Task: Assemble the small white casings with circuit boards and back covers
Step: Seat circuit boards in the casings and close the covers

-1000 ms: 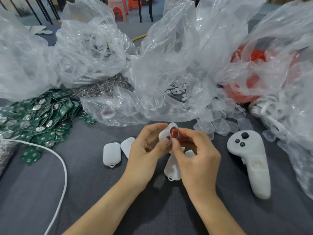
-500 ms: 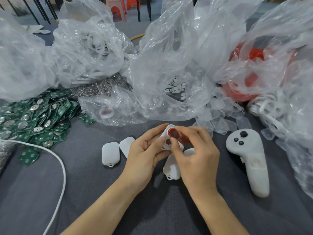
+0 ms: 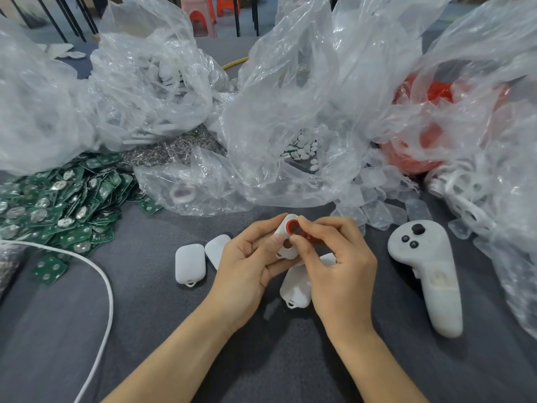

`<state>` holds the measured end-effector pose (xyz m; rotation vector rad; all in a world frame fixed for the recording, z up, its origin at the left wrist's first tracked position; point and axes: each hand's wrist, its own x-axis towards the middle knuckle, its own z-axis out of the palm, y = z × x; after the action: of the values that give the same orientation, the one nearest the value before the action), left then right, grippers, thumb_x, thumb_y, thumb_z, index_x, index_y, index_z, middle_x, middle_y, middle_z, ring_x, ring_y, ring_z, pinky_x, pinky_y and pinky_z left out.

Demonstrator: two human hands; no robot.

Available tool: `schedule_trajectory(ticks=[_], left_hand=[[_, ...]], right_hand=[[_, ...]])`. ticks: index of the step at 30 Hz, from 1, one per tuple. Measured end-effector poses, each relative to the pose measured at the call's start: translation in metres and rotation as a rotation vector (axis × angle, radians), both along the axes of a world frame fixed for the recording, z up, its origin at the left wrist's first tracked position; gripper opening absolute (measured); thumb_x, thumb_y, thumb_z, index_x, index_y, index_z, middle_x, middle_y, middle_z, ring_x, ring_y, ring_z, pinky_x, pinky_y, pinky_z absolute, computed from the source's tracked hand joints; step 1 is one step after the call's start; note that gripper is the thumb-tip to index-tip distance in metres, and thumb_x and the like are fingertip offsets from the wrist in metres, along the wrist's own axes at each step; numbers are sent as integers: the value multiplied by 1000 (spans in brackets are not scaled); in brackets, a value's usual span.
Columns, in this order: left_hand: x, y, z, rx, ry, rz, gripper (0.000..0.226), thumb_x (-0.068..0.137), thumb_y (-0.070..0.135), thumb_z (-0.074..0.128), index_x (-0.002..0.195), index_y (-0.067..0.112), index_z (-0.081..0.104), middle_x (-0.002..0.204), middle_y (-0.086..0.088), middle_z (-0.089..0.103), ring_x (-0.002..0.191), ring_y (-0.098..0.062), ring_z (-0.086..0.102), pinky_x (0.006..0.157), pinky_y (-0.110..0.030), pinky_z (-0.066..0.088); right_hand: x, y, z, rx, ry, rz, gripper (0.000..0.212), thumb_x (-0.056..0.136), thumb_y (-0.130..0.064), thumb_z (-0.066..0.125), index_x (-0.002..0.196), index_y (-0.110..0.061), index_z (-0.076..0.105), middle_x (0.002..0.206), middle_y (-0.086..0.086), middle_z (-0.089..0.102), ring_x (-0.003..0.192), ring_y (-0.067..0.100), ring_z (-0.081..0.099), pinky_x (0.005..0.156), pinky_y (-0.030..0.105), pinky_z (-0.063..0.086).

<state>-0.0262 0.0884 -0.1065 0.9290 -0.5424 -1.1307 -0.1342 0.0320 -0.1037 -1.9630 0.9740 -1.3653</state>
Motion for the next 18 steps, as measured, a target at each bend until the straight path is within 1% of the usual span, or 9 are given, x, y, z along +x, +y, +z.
schedule_trajectory(ticks=[4,6,9,11,12,14,18], left_hand=[[1,0,1,14,55,-24,30,83,13,57,111,7,66,111,-19,69,102,-29,68,77,-30,56],[2,0,1,19,61,-33,29,82,13,57,109,7,66,109,-22,69,101,-30,68,76,-30,57],[2,0,0,21,54,-24,26,81,14,59,105,6,63,98,-18,72,94,-25,71,70,-29,57],[3,0,1,26,52,-11,23,79,17,64,100,6,64,94,-14,72,91,-22,71,68,-30,57],[4,0,1,30,57,-10,21,78,18,67,96,8,66,93,-14,72,90,-21,71,67,-30,57],[6,-1,2,37,71,-18,12,79,17,66,88,12,71,92,-13,72,89,-19,71,65,-30,58],[7,-2,2,70,80,-27,13,76,18,63,81,14,74,88,-14,73,86,-20,72,63,-30,58]], right_hand=[[0,0,0,131,-88,51,19,74,-13,79,91,-18,74,89,-3,56,83,2,57,76,9,42],[0,0,0,199,-126,94,15,74,-16,79,88,-19,72,92,-4,56,85,7,59,77,16,46],[2,1,0,287,-166,186,15,77,-20,76,88,-23,66,101,-5,59,95,12,61,78,27,51],[2,1,0,307,-165,237,15,78,-21,73,91,-22,65,101,-7,62,97,16,63,79,33,53],[2,1,0,307,-159,257,16,78,-20,73,92,-21,65,100,-8,63,97,17,64,79,34,54],[2,1,0,304,-154,283,18,76,-20,73,91,-24,65,97,-10,62,95,17,64,78,30,53],[1,0,0,353,-165,322,23,72,-19,76,86,-31,62,94,-10,62,90,16,64,74,23,50]])
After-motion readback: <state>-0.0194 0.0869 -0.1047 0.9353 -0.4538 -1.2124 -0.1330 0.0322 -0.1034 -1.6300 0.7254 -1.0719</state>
